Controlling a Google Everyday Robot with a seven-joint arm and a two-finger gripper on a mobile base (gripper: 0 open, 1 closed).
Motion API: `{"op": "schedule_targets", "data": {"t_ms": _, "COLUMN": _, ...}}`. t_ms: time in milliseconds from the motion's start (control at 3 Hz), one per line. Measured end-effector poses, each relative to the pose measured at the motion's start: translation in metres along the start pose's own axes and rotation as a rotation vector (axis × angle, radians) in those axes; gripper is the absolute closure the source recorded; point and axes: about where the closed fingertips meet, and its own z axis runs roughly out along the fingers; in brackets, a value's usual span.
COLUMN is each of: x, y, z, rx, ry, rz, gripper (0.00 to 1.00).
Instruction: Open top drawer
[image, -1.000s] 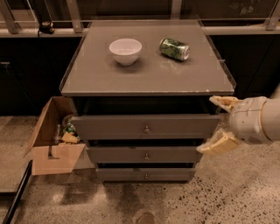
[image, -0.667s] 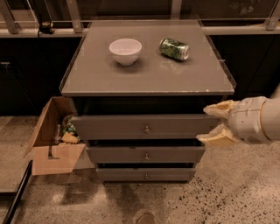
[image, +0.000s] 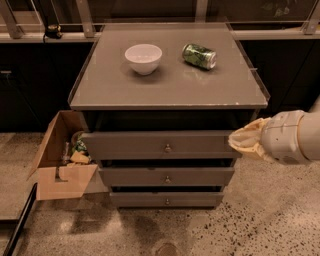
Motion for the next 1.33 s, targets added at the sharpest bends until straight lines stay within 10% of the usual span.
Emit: {"op": "schedule_targets", "data": {"t_ms": 1333, "x": 0.023, "y": -0.003, "z": 0.090, "rx": 0.000, "ry": -0.020, "rz": 0.018, "gripper": 1.00}}
